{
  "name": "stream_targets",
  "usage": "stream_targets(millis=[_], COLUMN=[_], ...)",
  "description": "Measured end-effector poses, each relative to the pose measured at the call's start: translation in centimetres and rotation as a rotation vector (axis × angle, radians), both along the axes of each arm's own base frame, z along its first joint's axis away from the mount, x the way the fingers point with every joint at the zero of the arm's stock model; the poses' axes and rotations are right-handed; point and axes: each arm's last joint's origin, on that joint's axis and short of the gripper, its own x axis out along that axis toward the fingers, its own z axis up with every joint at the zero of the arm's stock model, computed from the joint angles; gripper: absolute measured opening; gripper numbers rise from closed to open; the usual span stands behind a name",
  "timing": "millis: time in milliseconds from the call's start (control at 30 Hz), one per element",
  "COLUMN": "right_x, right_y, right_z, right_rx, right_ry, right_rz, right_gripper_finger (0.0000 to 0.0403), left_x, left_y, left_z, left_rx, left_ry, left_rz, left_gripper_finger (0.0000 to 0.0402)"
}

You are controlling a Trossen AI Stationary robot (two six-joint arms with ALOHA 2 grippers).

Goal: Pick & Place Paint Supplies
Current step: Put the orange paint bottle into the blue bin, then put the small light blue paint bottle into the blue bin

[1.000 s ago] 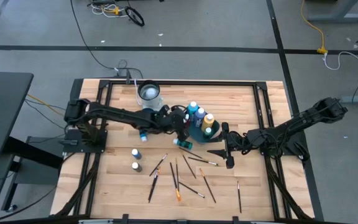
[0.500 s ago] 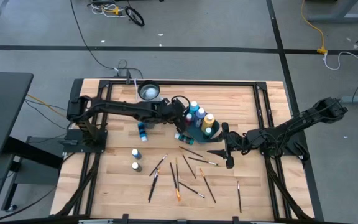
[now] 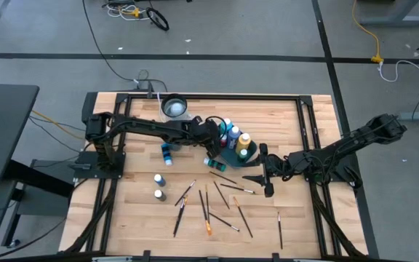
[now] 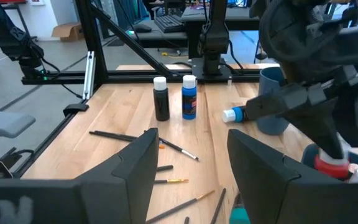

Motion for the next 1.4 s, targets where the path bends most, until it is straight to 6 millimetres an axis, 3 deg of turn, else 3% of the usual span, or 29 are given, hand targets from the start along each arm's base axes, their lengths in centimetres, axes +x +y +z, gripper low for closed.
stream_targets(millis=[267,433,567,767,933,1033,1200,1400], right_x=[0.0,0.0,0.0,0.0,0.4,0.7,0.6,-1.0], right_y=[0.0,0.0,0.0,0.0,0.2,0.3,0.7,0.7], right_z=[0.0,0.0,0.0,-0.1,-0.6,-1.0,-1.6,0.2], right_rx=[0.000,-0.001,0.017,0.035,0.078,0.075,0.044,-0.015], right_ry=[0.002,0.004,0.005,0.006,0.021,0.033,0.078,0.044], right_rz=[0.000,0.000,0.000,-0.003,-0.008,-0.008,0.055,0.080], right_gripper_finger=[0.0194,0.0194,0.0194,0.0194,0.0194,0.0194,0.0194,0.0194], left_x=[0.3,0.9,0.6,-1.4,-3.5,-4.7,-6.3,-6.4], left_y=[0.2,-0.1,-0.9,-3.2,-6.2,-8.1,-10.8,-12.2], left_z=[0.4,2.0,5.1,10.1,12.4,11.9,9.3,7.7], left_rx=[0.069,0.083,0.081,0.103,0.179,0.203,0.173,0.110], left_ry=[-0.015,-0.004,0.017,-0.073,-0.132,-0.125,-0.105,-0.158], left_rz=[-0.021,-0.080,-0.098,-0.137,-0.146,-0.146,-0.206,-0.289], left_gripper_finger=[0.0196,0.0193,0.0185,0.0177,0.0171,0.0169,0.0169,0.0169])
